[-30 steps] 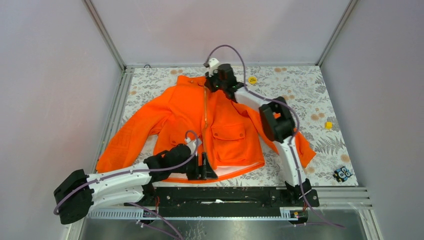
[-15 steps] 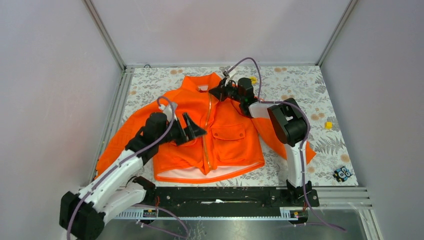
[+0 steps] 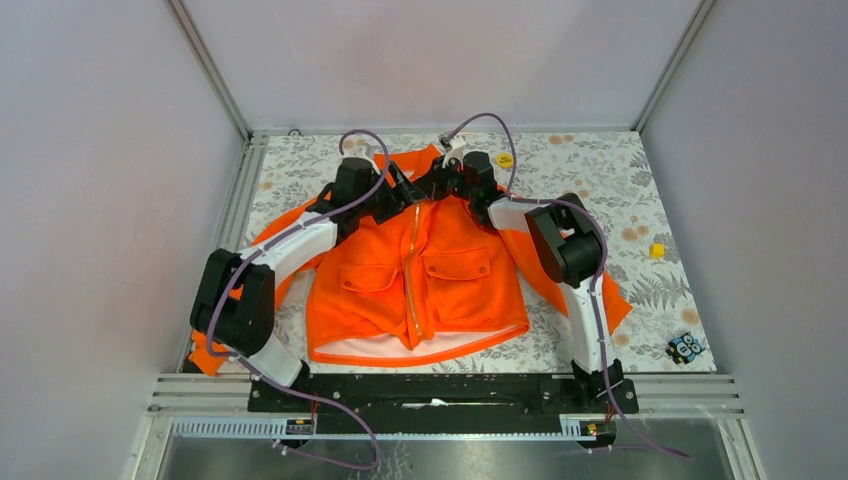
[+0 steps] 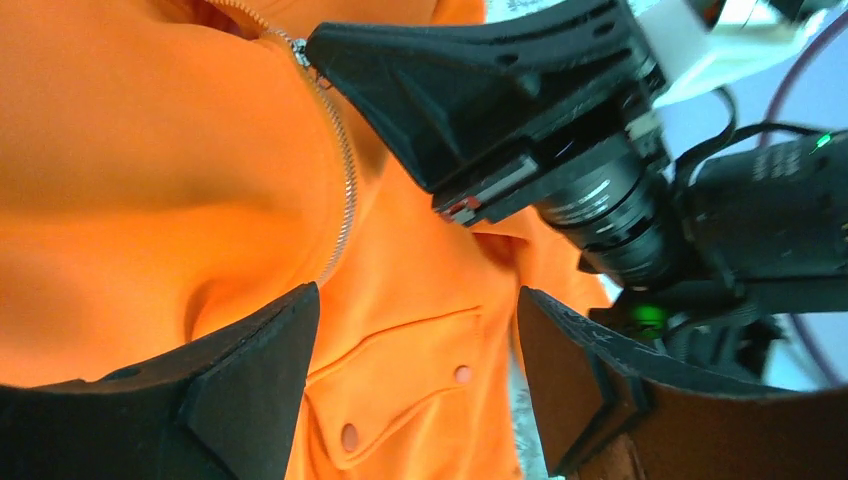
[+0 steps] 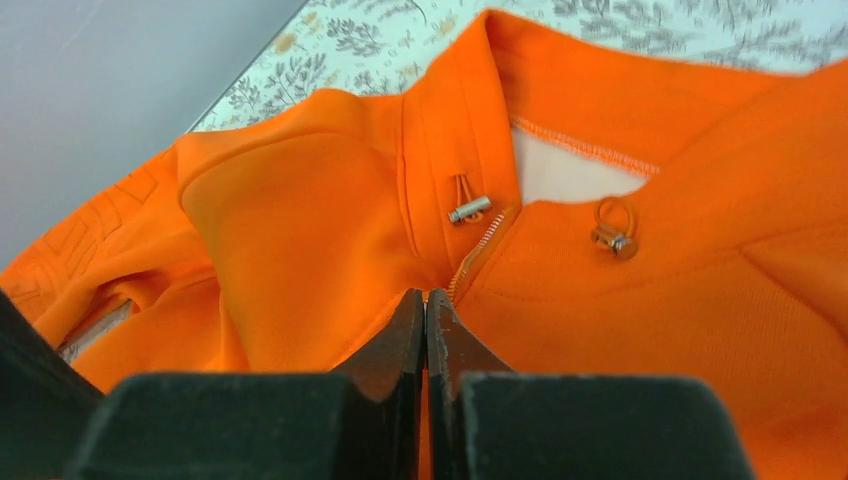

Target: Zip up the jacket

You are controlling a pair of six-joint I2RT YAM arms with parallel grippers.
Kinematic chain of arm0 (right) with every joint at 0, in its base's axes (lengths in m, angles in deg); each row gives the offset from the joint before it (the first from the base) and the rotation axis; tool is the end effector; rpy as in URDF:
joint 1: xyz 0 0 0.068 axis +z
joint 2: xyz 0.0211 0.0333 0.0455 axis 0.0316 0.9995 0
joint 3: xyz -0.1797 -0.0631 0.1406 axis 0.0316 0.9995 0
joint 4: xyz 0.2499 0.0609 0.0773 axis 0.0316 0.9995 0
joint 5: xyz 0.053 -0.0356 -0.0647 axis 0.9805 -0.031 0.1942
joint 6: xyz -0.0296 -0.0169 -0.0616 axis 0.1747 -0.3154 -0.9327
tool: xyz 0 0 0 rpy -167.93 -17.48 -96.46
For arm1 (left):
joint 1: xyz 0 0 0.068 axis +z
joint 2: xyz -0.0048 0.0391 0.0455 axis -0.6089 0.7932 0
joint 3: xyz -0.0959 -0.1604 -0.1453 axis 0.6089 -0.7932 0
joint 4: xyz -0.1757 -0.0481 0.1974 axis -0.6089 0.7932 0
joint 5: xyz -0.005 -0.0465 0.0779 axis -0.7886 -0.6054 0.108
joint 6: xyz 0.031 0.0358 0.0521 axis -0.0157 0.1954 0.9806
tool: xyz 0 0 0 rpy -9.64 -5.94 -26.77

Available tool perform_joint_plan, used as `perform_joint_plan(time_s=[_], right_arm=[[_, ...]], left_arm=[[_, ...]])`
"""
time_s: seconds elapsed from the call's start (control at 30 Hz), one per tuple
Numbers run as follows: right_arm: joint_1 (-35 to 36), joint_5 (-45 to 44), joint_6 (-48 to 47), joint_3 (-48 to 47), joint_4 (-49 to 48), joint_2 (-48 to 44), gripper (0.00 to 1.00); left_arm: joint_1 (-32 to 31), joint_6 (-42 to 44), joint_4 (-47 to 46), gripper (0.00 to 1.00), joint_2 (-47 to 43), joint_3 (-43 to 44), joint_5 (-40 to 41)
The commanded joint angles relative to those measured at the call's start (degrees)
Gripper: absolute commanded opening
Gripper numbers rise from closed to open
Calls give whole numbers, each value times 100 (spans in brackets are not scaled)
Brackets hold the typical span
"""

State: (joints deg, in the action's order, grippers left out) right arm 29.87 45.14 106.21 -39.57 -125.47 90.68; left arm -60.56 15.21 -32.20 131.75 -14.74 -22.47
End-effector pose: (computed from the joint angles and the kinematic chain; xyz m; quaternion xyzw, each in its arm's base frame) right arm 0.4318 0.2600 0.1354 -0.2258 0.6953 0.4128 0.5432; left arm 0.3529 -0.1641 0.2024 -0.1470 0.8518 -0.3727 0.3375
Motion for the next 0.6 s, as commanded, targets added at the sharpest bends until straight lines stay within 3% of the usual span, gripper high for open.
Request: perform_joint_plan(time_s=[0.0,0.13,0.33,0.4,0.47,0.5,0.57], right_arm=[[62,-135,502,-238,350,10,0],[105,-130,563,-241,400,-87,0],[215,-253,332,-292,680,-171,0],[235,-309,234,-282,717,-202,0],[249,-411,144,-333,805,-218,0],[244,-441,81,-363,830,-202,0],[244,-505,-89,-545,1068,-126,0]], left_arm=[[-290,655,-697,75,-249,-531,727],[-476,1097,-607,76,175,-459,1074],[-490,1332,197,65,1274,539,1834],[-490,1335,730,49,1648,955,2038],[-490,1288,1418,25,1738,1254,2072],[-495,1264,1567,15,1636,1183,1850],[-539,1155,1572,7,1234,746,978]])
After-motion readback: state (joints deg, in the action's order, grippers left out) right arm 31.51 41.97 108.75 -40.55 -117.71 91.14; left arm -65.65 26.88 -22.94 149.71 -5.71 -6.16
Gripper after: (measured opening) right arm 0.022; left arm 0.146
